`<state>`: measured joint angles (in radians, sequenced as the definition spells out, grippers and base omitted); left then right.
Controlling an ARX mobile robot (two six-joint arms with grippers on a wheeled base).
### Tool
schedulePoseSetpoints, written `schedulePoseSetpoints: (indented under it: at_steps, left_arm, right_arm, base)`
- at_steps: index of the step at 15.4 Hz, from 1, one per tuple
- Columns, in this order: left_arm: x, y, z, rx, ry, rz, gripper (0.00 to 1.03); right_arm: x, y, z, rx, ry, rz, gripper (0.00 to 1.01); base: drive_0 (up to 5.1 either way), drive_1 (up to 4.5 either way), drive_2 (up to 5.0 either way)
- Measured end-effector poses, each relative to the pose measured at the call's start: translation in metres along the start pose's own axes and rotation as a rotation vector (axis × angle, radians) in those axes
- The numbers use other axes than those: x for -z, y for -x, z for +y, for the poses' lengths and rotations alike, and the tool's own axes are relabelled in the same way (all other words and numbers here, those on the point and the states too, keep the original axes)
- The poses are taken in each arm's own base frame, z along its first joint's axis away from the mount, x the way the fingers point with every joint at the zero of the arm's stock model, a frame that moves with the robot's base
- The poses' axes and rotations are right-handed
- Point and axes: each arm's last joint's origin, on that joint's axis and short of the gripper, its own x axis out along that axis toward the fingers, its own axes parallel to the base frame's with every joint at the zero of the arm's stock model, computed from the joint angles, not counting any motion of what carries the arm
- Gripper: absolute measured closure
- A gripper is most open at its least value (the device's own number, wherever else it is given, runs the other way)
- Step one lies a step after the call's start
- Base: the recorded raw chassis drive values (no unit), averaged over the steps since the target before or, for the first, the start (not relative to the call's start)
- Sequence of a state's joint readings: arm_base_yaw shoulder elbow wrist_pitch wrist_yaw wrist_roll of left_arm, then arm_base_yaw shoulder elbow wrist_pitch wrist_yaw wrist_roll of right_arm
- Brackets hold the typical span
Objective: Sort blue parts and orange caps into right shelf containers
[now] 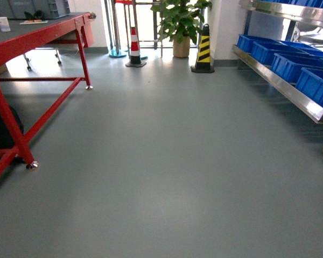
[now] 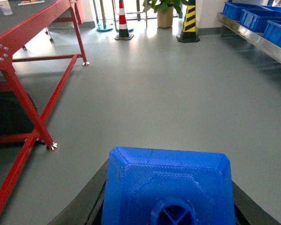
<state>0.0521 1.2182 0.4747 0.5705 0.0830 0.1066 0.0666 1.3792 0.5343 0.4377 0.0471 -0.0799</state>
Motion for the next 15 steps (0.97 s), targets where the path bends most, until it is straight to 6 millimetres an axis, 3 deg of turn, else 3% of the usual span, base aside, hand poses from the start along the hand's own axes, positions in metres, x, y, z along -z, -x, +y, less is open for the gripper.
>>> schedulePoseSetpoints:
  at_steps: [15]
  left_arm:
    - [-0.0011, 0.0001, -0.0007, 0.006, -0.001, -0.008, 0.58]
  right_arm:
    - [0.001, -0.0009, -0.0002, 0.002, 0.0, 0.005, 0.58]
  base:
    - [0.0, 4.3, -4.4]
